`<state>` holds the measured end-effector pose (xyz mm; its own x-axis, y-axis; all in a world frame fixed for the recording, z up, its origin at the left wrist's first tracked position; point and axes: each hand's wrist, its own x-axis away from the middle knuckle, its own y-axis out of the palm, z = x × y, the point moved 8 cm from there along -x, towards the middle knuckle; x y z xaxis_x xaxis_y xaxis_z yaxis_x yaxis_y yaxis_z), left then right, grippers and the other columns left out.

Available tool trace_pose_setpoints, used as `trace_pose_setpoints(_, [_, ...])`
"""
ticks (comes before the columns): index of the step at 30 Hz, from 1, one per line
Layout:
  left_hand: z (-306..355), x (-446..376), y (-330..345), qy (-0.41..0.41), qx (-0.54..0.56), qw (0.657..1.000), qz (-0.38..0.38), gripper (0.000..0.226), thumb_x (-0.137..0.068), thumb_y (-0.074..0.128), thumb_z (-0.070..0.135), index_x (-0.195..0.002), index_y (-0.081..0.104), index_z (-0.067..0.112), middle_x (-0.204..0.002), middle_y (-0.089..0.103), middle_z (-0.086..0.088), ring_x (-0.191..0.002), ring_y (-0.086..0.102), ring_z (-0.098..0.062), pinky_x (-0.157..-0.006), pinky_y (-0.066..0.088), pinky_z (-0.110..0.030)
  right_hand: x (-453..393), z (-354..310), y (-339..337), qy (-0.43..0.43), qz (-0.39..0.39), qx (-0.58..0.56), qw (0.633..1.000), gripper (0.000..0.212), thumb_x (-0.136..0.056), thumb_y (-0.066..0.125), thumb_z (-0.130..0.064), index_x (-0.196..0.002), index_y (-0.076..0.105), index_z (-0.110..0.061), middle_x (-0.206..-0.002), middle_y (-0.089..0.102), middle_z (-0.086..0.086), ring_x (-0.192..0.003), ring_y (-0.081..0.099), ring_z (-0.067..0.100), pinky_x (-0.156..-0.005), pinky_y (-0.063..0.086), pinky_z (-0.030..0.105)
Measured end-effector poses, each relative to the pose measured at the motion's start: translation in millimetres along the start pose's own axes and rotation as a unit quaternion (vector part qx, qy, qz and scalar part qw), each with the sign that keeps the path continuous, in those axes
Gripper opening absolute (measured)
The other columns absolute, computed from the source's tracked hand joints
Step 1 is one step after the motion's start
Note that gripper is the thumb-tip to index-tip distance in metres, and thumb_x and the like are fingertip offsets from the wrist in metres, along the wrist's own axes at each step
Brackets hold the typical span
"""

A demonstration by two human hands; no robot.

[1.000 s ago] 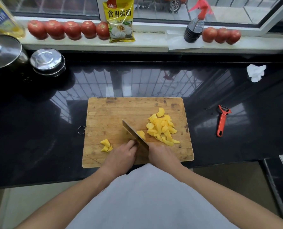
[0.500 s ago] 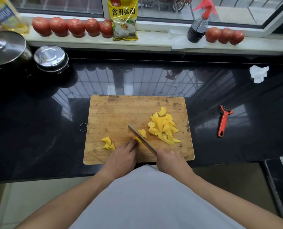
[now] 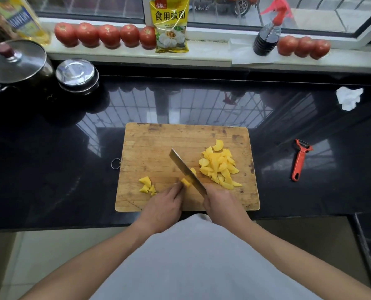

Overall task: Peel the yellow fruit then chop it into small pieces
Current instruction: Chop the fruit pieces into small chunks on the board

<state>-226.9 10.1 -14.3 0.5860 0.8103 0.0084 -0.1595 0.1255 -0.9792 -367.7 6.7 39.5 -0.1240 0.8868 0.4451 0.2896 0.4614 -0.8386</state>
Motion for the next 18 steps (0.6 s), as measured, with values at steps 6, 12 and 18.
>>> trace_pose_setpoints(6, [1,-3,-4,-0.008,0.008,1.0,0.005,0.062,-0.071,0.085,0.019,-0.129,0.068,0.003,-0.124,0.069,-0.014,-0.078,0.072,-0.025,-0.055,0.055,-0.032,11,4,7,-0.026,-0.039,0.065,0.997,0.01,-0.103,0.04,-0.018,-0.103,0.049,-0.018,-0.082,0.054,0.002,-0.077,0.06,0.031,-0.063,0.044,0.04])
trace_pose_setpoints(12, [-1,-2,1,-0.009,0.028,1.0,-0.004,0.058,-0.08,0.075,0.017,-0.134,0.062,0.001,-0.131,0.064,-0.017,-0.08,0.071,-0.03,-0.057,0.057,-0.037,15,8,8,-0.012,-0.062,0.083,0.995,0.014,-0.103,0.039,-0.015,-0.111,0.05,-0.016,-0.088,0.061,0.007,-0.081,0.061,0.031,-0.063,0.04,0.036])
trace_pose_setpoints(18, [0,-5,-5,-0.005,0.035,0.999,0.001,0.047,-0.075,0.073,0.015,-0.122,0.068,0.008,-0.117,0.066,-0.009,-0.07,0.066,-0.024,-0.052,0.048,-0.034,2,-2,15,-0.002,-0.087,0.085,0.993,0.01,-0.101,0.049,-0.018,-0.11,0.049,-0.016,-0.103,0.066,0.009,-0.086,0.058,0.031,-0.066,0.041,0.037])
